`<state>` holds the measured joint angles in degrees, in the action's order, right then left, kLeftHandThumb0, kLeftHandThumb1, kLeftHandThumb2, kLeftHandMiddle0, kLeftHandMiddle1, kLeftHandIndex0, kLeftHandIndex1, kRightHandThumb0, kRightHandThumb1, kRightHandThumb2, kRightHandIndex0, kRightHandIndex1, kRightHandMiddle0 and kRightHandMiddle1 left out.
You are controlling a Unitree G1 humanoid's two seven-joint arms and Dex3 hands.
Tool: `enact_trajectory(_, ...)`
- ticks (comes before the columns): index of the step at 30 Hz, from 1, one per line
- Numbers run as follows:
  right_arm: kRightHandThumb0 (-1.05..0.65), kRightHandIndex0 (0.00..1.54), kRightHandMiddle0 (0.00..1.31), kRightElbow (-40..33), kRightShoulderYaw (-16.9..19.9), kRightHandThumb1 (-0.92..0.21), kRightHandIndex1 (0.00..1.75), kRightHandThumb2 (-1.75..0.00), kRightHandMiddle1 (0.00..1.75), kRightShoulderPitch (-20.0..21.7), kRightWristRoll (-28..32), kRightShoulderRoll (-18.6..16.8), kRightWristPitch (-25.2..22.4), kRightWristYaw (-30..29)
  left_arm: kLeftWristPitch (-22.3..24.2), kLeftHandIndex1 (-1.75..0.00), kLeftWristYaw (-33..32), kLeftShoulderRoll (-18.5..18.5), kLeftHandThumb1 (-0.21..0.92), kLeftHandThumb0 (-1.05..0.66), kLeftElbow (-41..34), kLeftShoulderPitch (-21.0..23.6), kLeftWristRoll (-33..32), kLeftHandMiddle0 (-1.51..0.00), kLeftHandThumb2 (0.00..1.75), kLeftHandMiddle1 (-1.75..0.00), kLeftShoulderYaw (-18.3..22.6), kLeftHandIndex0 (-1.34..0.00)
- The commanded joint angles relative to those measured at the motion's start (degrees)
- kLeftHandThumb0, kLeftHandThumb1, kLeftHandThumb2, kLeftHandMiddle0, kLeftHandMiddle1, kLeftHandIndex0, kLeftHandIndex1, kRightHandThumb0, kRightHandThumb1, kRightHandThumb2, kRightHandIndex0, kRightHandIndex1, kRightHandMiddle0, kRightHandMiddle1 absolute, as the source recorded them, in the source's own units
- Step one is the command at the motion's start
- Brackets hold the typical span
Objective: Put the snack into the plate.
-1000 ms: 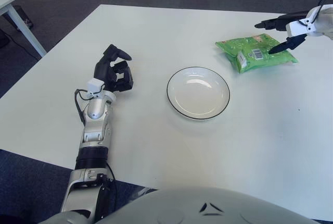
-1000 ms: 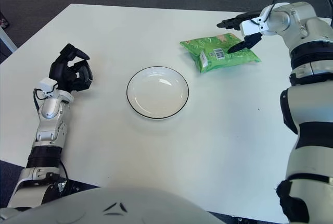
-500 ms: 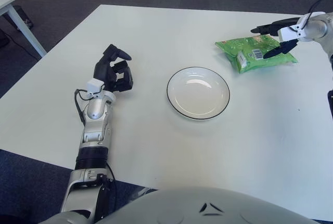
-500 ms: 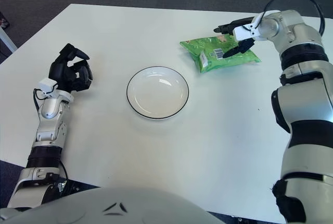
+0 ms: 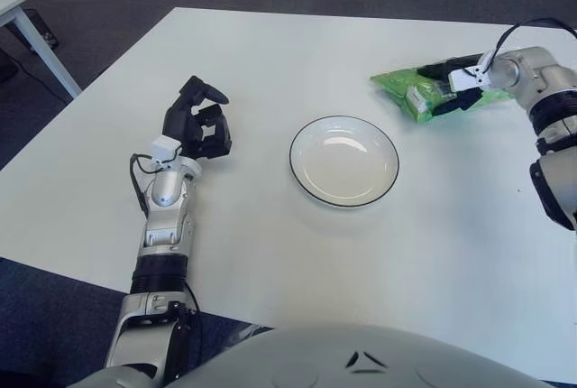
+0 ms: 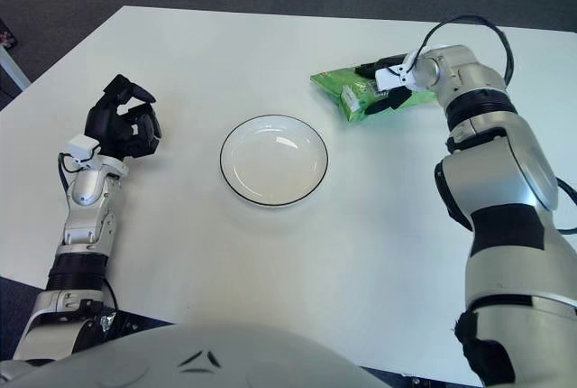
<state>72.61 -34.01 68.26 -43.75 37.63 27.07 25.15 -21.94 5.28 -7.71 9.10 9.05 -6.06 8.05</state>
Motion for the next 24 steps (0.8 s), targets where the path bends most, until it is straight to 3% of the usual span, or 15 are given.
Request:
enact_trajectory(1,-1.04,0.0,0.0,2.4,-1.7,-0.92,0.0,-0.43,0.0,-6.0,-1.5,-2.6,-1.5,-3.1,-1.2,-1.75,-2.3,5.4,0.43,-0.44,7.1,-13.4,1.4,-1.11,1.17,-1.75,-1.2,-0.52)
enact_trajectory(5,-0.98,0.0,0.03,2.3,-2.0,-0.92,0.0,-0.42,0.02,-6.2,-1.7,-2.6,-2.2,-5.9,-1.1,-1.75,-2.7,5.3,0.43,-0.44,7.0,-13.5,1.7,-1.11,1.17,-1.75,-1.3,-0.52)
enact_trajectory(7,-0.95,0.01,0.01,2.3,-2.2,-0.92,0.0,-0.42,0.17,-6.6,-2.2,-2.8,-3.0,-9.8,-0.9,-1.75,-2.9,5.3,0.43,-0.44,6.9,-13.5,1.7,-1.11,1.17,-1.75,-1.4,-0.52)
enact_trajectory(8,-0.89,0.03,0.01,2.3,-2.3,-0.91,0.28,-0.39,0.54,-6.9,-2.5,-3.0,-3.4,-12.0,-0.8,-1.75,-3.0,5.3,0.43,-0.44,6.8,-13.5,1.8,-1.1,1.17,-1.75,-1.4,-0.52)
enact_trajectory(10,-0.86,0.02,0.0,2.7,-2.5,-0.91,0.44,-0.38,0.69,-7.3,-2.8,-3.4,-4.4,-15.9,-0.7,-1.75,-3.2,5.3,0.43,-0.44,6.8,-13.5,1.8,-1.1,1.17,-1.75,-1.5,-0.52)
enact_trajectory(12,-0.69,0.01,0.01,2.5,-1.9,-0.71,1.11,-0.66,1.29,-8.9,-2.7,-3.5,-5.5,-24.5,-0.4,-1.75,-3.3,5.3,0.43,-0.44,6.6,-13.5,1.8,-1.1,1.17,-1.75,-1.5,-0.52)
enact_trajectory(14,-0.35,0.2,0.28,2.1,-1.5,-0.54,1.38,-0.94,1.51,-10.1,-2.4,-3.5,-6.0,-31.1,-0.1,-1.75,-3.4,5.3,0.43,-0.44,6.5,-13.4,1.7,-1.1,1.17,-1.75,-1.5,-0.52)
enact_trajectory(15,-0.28,0.24,0.33,2.0,-1.1,-0.51,1.43,-1.0,1.56,-10.6,-2.1,-3.6,-6.2,-33.6,0.0,-1.75,-3.5,5.3,0.43,-0.44,6.5,-13.4,1.7,-1.1,1.17,-1.75,-1.5,-0.52)
enact_trajectory(17,-0.11,0.49,0.53,2.1,-0.7,-0.31,1.47,-1.24,1.67,-11.1,-1.5,-3.9,-6.3,-37.0,0.0,-1.75,-3.4,5.2,0.43,-0.44,6.6,-13.3,1.5,-1.1,1.17,-1.75,-1.6,-0.52)
enact_trajectory(20,-0.03,0.7,0.67,1.5,1.4,-0.14,1.44,-1.42,1.72,-12.1,0.8,-3.6,-5.3,-41.3,-0.1,-1.75,-3.4,5.2,0.43,-0.44,6.8,-13.2,1.4,-1.1,1.17,-1.75,-1.6,-0.52)
enact_trajectory(24,-0.01,0.84,0.75,-0.4,4.6,-0.04,1.35,-1.5,1.74,-12.5,4.2,-2.5,-2.7,-41.8,-0.1,-1.75,-3.5,5.1,0.44,-0.44,7.1,-12.9,1.6,-1.1,1.17,-1.75,-1.6,-0.52)
